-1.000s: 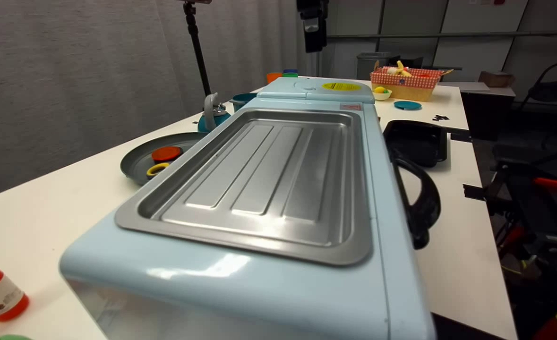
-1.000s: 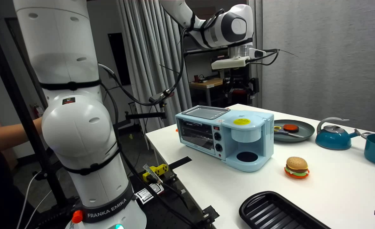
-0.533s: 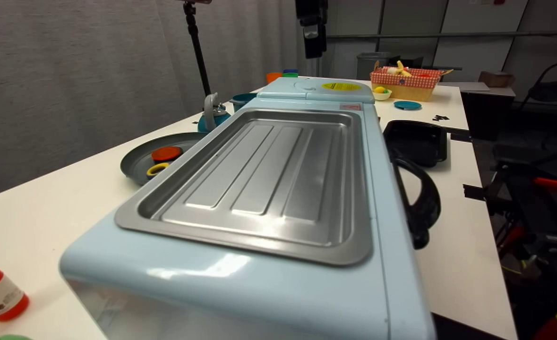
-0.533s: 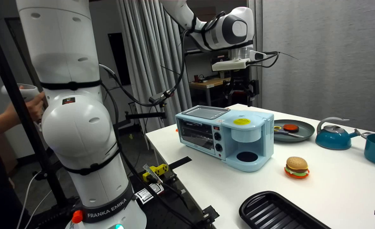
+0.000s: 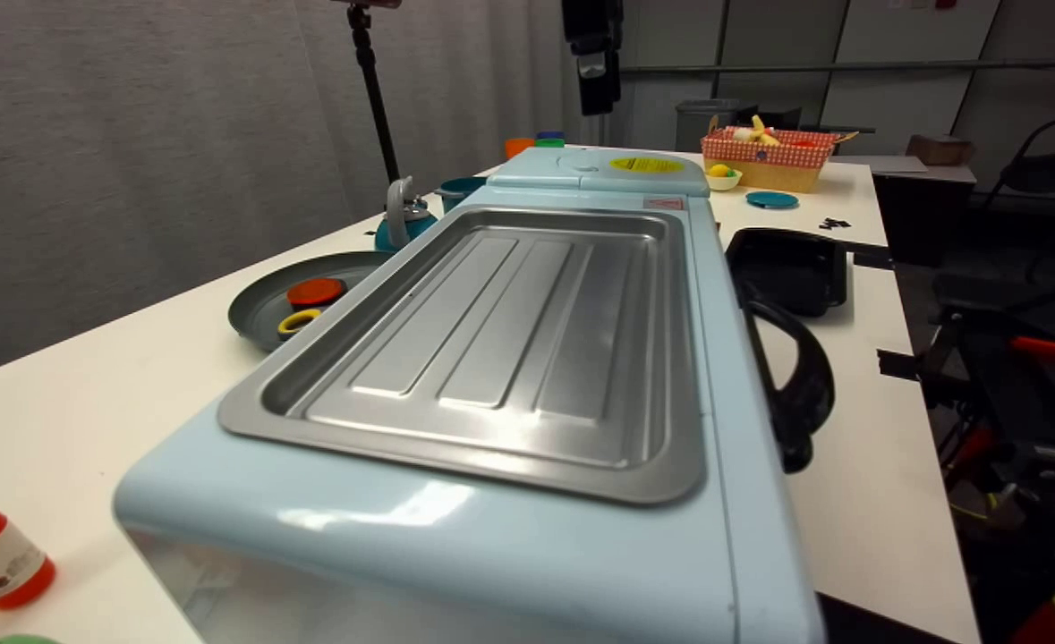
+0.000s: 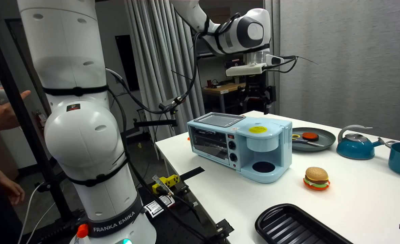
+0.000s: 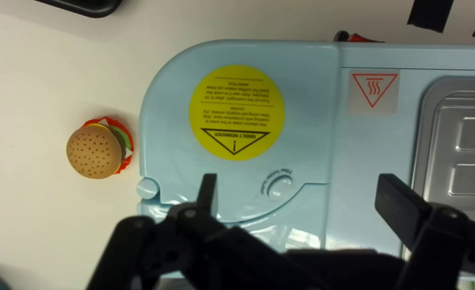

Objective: Press the button on the top of the toaster oven

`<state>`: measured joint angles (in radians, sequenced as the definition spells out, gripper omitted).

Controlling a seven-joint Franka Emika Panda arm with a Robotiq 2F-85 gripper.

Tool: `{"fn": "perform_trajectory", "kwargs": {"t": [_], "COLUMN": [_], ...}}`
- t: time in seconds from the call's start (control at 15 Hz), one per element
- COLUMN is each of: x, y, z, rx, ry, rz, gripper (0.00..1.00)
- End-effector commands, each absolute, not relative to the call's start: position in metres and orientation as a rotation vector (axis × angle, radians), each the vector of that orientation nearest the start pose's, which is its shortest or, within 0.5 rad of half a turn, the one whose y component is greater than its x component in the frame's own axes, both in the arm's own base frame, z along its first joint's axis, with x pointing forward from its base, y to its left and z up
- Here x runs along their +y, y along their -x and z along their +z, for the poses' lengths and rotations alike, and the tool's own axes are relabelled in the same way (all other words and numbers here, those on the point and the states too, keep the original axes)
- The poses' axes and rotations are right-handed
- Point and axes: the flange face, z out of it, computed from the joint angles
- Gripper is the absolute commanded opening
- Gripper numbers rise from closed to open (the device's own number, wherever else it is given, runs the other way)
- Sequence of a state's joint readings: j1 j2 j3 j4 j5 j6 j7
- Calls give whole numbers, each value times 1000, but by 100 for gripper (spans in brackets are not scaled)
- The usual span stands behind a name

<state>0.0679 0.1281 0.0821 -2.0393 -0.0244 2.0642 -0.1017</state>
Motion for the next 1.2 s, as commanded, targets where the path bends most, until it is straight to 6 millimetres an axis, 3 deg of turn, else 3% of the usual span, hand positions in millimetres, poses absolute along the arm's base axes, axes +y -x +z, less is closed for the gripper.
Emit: {"fn": "perform_trajectory", "kwargs": {"t": [0.0,0.07,0.13,0.27,0.87,1.13], "x": [91,94,96,99,89,87], "y": [-559,-560,-561,-561,-570,-571], "z": [378,378,377,374,362,356], "rx": [-452,-460,-463,-470,-457,-453], "ry": [3135,3135,3132,3126,3120,3119], "rz": [140,138,139,142,89,88], "gripper": [100,99,75,71,3,0]}}
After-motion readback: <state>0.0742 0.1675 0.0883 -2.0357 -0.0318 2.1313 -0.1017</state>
